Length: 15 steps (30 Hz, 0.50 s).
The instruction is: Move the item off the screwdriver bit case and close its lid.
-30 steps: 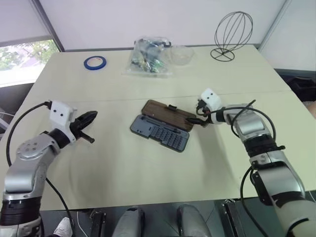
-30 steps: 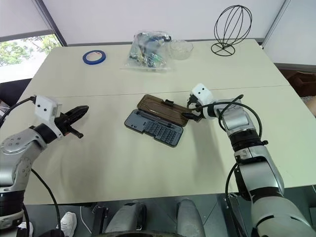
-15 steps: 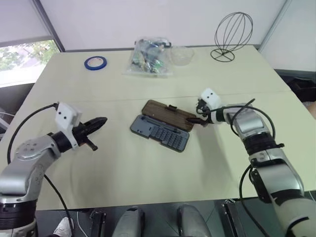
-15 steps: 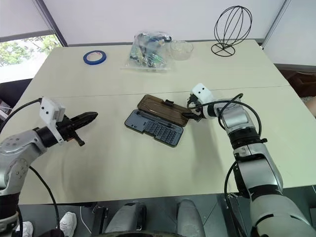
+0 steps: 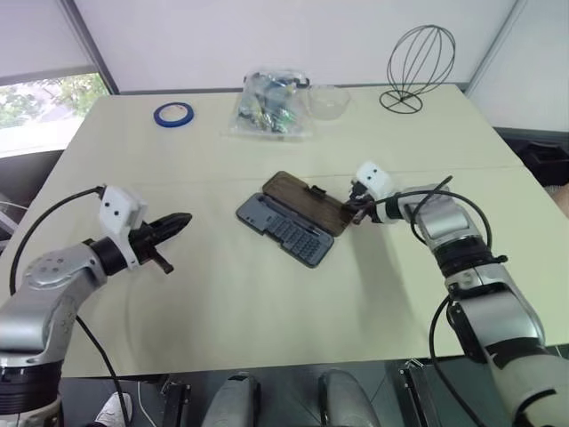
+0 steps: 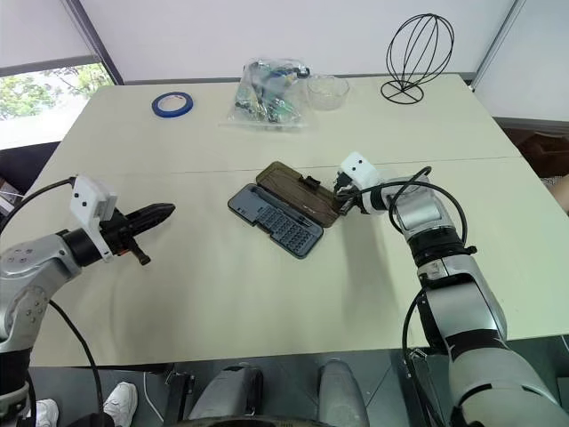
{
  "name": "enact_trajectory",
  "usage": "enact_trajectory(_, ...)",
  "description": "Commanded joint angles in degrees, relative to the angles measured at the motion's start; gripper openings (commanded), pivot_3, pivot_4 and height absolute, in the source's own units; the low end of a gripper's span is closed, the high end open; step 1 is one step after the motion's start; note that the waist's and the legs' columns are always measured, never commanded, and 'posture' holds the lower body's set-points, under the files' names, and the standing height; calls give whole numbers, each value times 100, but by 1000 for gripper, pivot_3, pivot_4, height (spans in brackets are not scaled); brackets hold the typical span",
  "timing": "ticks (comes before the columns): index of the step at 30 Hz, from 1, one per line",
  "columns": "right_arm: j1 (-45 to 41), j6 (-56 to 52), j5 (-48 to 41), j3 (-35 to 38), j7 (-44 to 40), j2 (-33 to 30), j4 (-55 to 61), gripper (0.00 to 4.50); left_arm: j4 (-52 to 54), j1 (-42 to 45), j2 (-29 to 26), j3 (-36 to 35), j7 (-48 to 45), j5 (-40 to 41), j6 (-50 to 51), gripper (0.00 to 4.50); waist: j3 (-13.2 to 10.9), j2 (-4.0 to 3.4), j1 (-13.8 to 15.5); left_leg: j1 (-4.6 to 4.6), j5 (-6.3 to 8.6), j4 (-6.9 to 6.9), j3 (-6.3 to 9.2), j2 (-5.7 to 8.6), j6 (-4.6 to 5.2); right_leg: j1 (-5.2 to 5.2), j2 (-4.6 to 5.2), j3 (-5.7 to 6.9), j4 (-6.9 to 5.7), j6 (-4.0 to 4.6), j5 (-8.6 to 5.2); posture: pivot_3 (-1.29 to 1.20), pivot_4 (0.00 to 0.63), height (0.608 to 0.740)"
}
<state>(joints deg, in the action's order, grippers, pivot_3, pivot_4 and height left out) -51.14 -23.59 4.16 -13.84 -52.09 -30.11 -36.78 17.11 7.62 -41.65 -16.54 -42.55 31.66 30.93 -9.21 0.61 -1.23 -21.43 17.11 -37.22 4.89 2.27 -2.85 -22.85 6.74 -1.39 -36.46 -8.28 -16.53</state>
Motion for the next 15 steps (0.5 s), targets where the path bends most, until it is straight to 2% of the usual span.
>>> enact_trajectory(1, 86, 624, 285, -367, -335, -79, 106, 26, 60, 123, -76, -122, 26, -22, -80, 0, 0, 0, -8, 0, 0, 2, 0, 0, 0, -2, 0, 0, 0, 0, 0, 0, 150, 740)
enact_trajectory(3, 122, 1409, 509, -591, -537, -238, 220, 26, 33, 156, -79, -100, 18, -30, -96, 0, 0, 0, -11, -3, 0, 5, 0, 0, 0, -7, 0, 0, 0, 0, 0, 0, 150, 740)
enact_trajectory(10, 56, 3131, 952, -944, -909, -526, 132, 26, -48, 251, -52, -22, -7, -83, -125, 0, -1, -1, -24, -12, 0, 10, -3, 0, -1, -21, 1, 0, 0, 0, 0, 0, 150, 740)
enact_trajectory(15, -9, 3693, 948, -934, -1170, -531, 158, 26, -31, 243, -2, 4, -8, -106, -122, 0, -1, -1, -63, -13, 0, 10, -1, 0, -1, -21, 1, 0, 0, 0, 0, 0, 150, 740)
